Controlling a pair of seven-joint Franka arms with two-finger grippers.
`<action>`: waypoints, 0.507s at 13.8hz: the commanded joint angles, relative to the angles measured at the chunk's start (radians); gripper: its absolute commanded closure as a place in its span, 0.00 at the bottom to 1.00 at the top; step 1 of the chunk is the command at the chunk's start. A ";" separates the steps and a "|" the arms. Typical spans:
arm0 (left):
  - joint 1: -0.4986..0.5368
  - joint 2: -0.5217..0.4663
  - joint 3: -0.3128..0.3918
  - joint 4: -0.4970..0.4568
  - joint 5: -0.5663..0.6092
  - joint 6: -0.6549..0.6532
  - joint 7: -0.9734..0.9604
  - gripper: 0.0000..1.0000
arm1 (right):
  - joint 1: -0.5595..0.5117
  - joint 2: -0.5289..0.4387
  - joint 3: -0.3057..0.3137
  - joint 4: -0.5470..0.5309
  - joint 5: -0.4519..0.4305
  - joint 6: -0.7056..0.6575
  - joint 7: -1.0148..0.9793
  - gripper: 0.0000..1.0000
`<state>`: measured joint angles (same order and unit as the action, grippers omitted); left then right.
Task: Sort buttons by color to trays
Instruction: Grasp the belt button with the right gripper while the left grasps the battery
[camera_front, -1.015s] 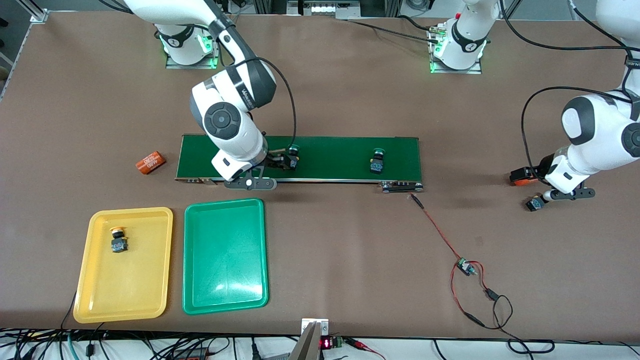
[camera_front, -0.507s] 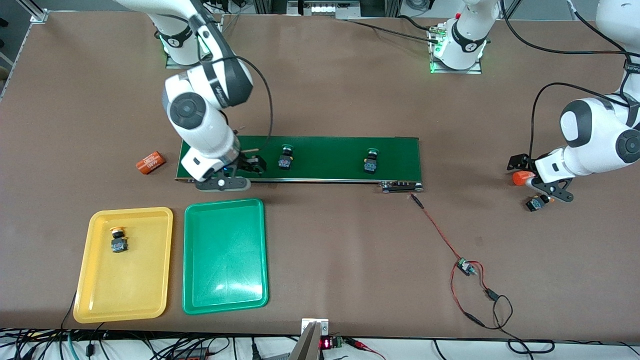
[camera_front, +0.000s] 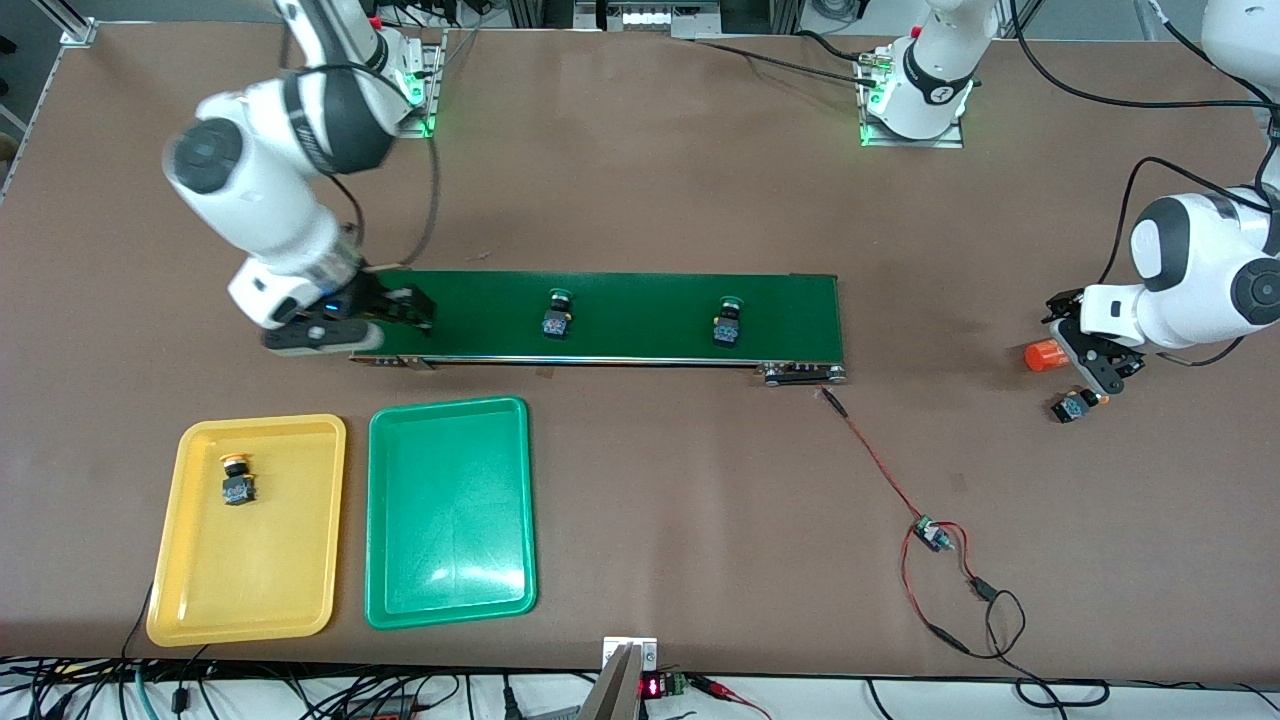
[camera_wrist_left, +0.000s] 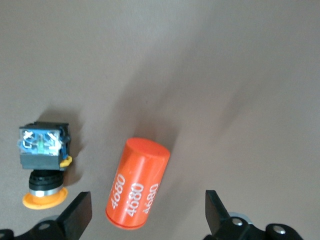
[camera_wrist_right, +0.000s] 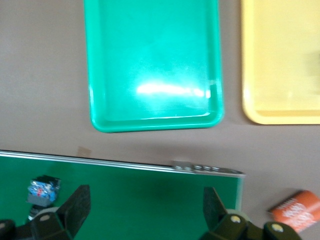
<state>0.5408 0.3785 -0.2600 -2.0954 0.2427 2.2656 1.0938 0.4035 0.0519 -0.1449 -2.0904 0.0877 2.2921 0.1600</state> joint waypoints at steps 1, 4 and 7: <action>0.050 0.048 -0.011 0.014 0.040 0.005 0.073 0.00 | -0.038 -0.148 0.024 -0.166 0.017 0.021 -0.019 0.00; 0.054 0.060 -0.011 0.011 0.041 0.006 0.087 0.00 | -0.035 -0.173 0.048 -0.259 0.024 0.111 0.027 0.00; 0.054 0.075 -0.010 0.006 0.041 0.008 0.089 0.00 | -0.028 -0.140 0.128 -0.293 0.024 0.233 0.146 0.00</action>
<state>0.5854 0.4427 -0.2610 -2.0953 0.2607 2.2732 1.1664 0.3732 -0.0959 -0.0688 -2.3589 0.0988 2.4641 0.2307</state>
